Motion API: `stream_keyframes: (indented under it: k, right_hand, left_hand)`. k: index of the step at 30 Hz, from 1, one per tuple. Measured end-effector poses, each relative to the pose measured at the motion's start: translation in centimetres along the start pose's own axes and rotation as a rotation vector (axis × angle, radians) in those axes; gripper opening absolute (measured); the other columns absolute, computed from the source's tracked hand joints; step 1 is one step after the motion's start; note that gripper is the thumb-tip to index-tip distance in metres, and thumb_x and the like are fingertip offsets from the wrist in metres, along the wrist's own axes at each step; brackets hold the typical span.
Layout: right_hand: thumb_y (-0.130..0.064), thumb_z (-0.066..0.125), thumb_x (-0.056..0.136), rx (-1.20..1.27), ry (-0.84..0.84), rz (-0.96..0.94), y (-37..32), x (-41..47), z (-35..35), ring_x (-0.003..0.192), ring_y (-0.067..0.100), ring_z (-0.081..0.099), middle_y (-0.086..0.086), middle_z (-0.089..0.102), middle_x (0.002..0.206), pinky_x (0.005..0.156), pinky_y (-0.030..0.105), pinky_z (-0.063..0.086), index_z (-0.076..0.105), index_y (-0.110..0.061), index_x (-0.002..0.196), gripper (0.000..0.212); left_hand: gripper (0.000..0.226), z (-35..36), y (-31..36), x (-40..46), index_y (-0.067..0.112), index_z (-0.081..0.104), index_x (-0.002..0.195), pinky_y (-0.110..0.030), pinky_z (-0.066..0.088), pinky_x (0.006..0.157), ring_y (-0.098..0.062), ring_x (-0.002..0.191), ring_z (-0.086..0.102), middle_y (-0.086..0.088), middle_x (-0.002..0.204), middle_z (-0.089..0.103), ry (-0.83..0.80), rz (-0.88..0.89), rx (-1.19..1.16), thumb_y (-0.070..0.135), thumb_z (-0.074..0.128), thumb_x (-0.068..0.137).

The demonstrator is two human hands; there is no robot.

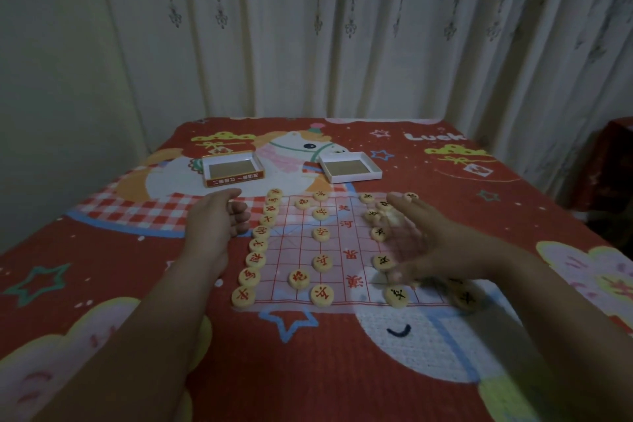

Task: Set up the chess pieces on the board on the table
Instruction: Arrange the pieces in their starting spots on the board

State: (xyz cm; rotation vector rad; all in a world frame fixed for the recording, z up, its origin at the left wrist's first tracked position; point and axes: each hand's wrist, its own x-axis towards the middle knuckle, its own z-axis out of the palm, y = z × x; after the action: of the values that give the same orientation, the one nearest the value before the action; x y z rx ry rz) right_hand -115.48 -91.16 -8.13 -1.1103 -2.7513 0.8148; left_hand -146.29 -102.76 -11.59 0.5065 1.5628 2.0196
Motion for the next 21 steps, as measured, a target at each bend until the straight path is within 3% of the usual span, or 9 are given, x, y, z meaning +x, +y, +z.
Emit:
stream_keyframes:
  k: [6,8,11,13,15,18,21]
  right_hand:
    - [-0.083,0.071,0.046,-0.079,-0.010,-0.031,0.4,-0.1,0.9,0.146,0.008,-0.019,-0.011,-0.013,0.164,0.122,0.051,-0.001,-0.008,-0.051,0.150,0.135]
    - [-0.080,0.072,0.050,-0.066,-0.005,-0.024,-0.1,-0.4,0.9,0.146,0.008,-0.018,-0.013,-0.011,0.163,0.122,0.050,-0.001,-0.004,-0.050,0.152,0.130]
    - [-0.059,0.068,0.077,0.006,0.130,-0.007,-1.4,-0.8,0.3,0.151,0.013,0.000,-0.010,0.008,0.163,0.120,0.040,0.009,0.012,-0.037,0.156,0.099]
    - [-0.048,0.053,0.094,0.050,0.320,-0.021,-1.8,-0.3,0.1,0.150,0.015,0.014,-0.010,0.025,0.157,0.115,0.031,0.016,0.025,-0.025,0.155,0.070]
    - [-0.043,0.041,0.101,0.057,0.457,0.014,-1.3,0.6,0.2,0.149,0.018,0.019,-0.005,0.031,0.156,0.116,0.032,0.018,0.029,-0.019,0.154,0.059]
    - [-0.041,0.036,0.104,-0.022,0.575,0.068,0.7,1.8,0.1,0.148,0.026,0.024,0.009,0.032,0.159,0.121,0.043,0.021,0.030,-0.012,0.153,0.057]
    - [-0.044,0.029,0.102,-0.109,0.616,0.135,3.3,2.1,0.2,0.144,0.030,0.031,0.011,0.039,0.155,0.118,0.048,0.027,0.037,-0.011,0.150,0.059]
  left_hand:
    - [0.023,-0.1,0.0,0.0,0.004,0.061,0.116,-0.032,0.047,0.063,-0.020,0.066,0.055,-0.007,0.072,0.055,0.006,-0.014,0.000,0.014,0.049,0.099]
    - [0.023,-0.1,0.0,0.0,0.005,0.061,0.116,-0.032,0.047,0.063,-0.020,0.067,0.055,-0.008,0.073,0.056,0.006,-0.017,-0.001,0.014,0.049,0.099]
    - [0.022,-0.1,0.1,-0.1,0.005,0.061,0.116,-0.031,0.046,0.062,-0.020,0.066,0.054,-0.008,0.073,0.056,0.009,-0.028,-0.003,0.014,0.050,0.099]
    - [0.023,-0.1,0.1,0.0,0.004,0.061,0.116,-0.032,0.043,0.059,-0.020,0.066,0.052,-0.008,0.073,0.055,0.013,-0.009,0.022,0.013,0.049,0.098]
    - [0.026,-0.2,0.1,-0.1,0.004,0.063,0.117,-0.033,0.041,0.062,-0.020,0.069,0.052,-0.006,0.076,0.058,0.011,0.103,0.137,0.014,0.048,0.099]
    - [0.031,-0.6,0.0,-1.0,0.009,0.065,0.122,-0.030,0.042,0.082,-0.019,0.096,0.059,-0.003,0.103,0.067,-0.010,0.343,0.512,0.019,0.043,0.102]
    - [0.035,-1.0,0.0,-1.3,0.009,0.061,0.129,-0.029,0.039,0.094,-0.024,0.119,0.055,-0.008,0.129,0.063,0.013,0.421,0.683,0.019,0.041,0.103]
